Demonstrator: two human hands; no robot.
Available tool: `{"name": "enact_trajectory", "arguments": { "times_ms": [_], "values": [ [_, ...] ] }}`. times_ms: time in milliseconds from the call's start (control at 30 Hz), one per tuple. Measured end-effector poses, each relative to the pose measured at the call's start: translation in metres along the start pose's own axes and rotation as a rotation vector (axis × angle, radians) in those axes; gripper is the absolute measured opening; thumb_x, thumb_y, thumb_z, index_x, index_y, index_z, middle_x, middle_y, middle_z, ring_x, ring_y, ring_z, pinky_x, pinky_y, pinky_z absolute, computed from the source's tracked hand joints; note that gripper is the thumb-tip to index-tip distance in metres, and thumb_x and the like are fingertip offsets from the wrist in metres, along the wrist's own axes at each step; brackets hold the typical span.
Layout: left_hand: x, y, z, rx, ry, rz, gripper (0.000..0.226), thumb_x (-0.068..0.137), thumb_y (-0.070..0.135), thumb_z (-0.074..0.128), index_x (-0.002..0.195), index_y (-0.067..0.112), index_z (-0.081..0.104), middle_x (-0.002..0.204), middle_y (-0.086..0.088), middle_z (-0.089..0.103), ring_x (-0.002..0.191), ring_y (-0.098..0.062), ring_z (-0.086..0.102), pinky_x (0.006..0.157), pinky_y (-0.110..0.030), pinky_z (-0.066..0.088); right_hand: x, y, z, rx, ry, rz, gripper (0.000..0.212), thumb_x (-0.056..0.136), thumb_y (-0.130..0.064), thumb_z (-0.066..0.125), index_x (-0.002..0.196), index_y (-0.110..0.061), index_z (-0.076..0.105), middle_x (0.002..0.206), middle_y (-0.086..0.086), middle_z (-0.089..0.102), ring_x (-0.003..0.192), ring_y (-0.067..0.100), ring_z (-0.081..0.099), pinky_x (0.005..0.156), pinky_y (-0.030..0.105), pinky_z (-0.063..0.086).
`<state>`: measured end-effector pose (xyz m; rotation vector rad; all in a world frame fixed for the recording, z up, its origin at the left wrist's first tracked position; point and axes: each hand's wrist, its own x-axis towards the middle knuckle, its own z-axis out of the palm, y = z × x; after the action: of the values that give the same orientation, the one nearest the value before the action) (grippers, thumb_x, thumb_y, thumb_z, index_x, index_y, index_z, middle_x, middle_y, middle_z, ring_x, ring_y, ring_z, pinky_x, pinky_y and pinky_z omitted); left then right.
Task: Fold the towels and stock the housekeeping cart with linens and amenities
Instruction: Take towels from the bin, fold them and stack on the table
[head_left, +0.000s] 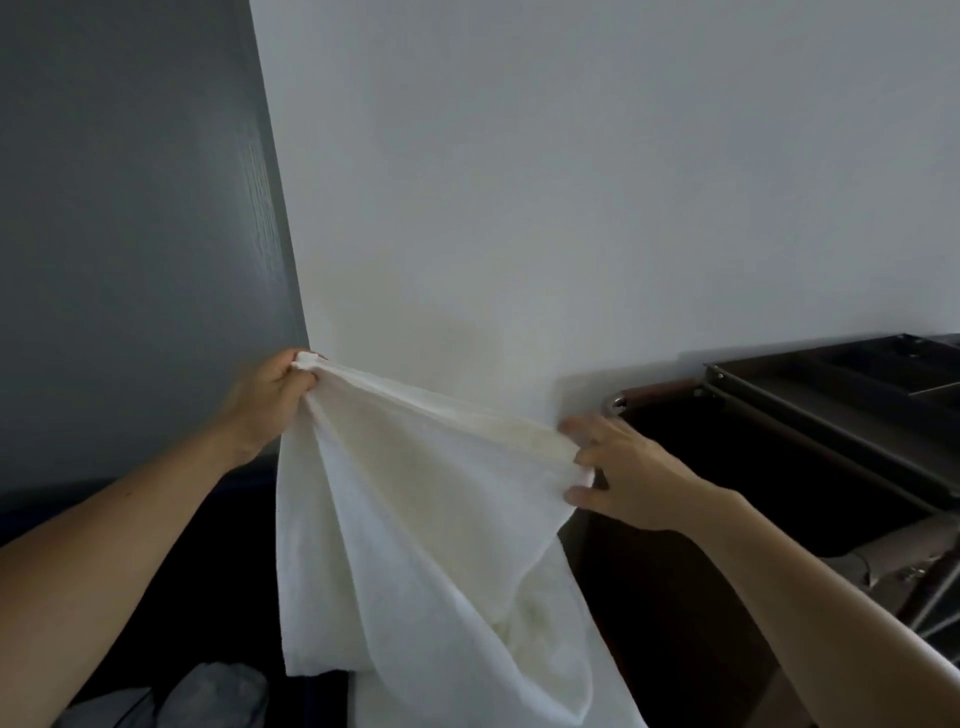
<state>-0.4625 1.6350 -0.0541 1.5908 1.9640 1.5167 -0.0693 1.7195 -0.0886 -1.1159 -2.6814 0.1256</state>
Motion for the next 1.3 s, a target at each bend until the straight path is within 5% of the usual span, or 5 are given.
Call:
{"name": "enact_trajectory", "arguments": {
  "times_ms": [167, 333, 767, 867, 1300],
  "values": [
    [0.047, 0.009, -0.024, 0.095, -0.021, 0.107, 0.011, 0.099, 0.01, 0.049, 0.096, 0.015, 0.058, 0.095, -0.007, 0.06, 0.089, -0.023, 0.053, 0.074, -0.034, 0.041, 0.028, -0.006, -0.072, -0.087, -0.069, 0.077, 0.034, 0.087, -0.057, 0.064, 0.097, -0.024, 0.065, 0.077, -0.02, 0.053, 0.085, 0.014, 0.055, 0.073, 0.025, 0.036],
    [0.1, 0.076, -0.091, 0.029, 0.129, 0.182, 0.024, 0.078, 0.048, 0.052, 0.089, 0.027, 0.06, 0.091, -0.003, 0.062, 0.081, -0.022, 0.055, 0.075, -0.041, 0.045, 0.045, -0.032, -0.196, -0.036, 0.491, 0.037, 0.025, 0.072, -0.065, 0.069, 0.066, -0.047, 0.053, 0.058, -0.021, 0.057, 0.063, -0.006, 0.054, 0.056, 0.007, 0.035],
    [0.131, 0.161, -0.145, -0.179, 0.263, 0.303, 0.029, 0.085, 0.036, 0.049, 0.106, 0.018, 0.06, 0.099, -0.007, 0.062, 0.09, -0.022, 0.056, 0.08, -0.039, 0.045, 0.066, -0.089, -0.309, 0.098, 0.834, 0.046, 0.022, 0.082, -0.033, 0.078, 0.08, -0.019, 0.061, 0.07, -0.009, 0.055, 0.063, 0.008, 0.049, 0.056, 0.02, 0.035],
    [0.135, 0.172, -0.147, -0.243, 0.264, 0.269, 0.016, 0.096, 0.012, 0.051, 0.107, 0.011, 0.063, 0.099, -0.012, 0.062, 0.089, -0.023, 0.056, 0.076, -0.039, 0.047, 0.069, -0.096, -0.322, 0.078, 0.582, 0.064, 0.023, 0.084, -0.029, 0.078, 0.077, -0.013, 0.062, 0.069, -0.003, 0.061, 0.061, 0.012, 0.058, 0.052, 0.02, 0.039],
    [0.144, 0.171, -0.113, -0.869, 0.112, 0.017, 0.02, 0.098, 0.012, 0.051, 0.085, 0.007, 0.065, 0.069, 0.0, 0.073, 0.058, -0.013, 0.069, 0.048, -0.025, 0.055, 0.083, -0.078, -0.334, 0.444, 1.039, 0.035, 0.017, 0.084, -0.022, 0.075, 0.084, -0.032, 0.062, 0.085, -0.012, 0.063, 0.073, 0.008, 0.06, 0.057, 0.02, 0.044]
  ]
}}
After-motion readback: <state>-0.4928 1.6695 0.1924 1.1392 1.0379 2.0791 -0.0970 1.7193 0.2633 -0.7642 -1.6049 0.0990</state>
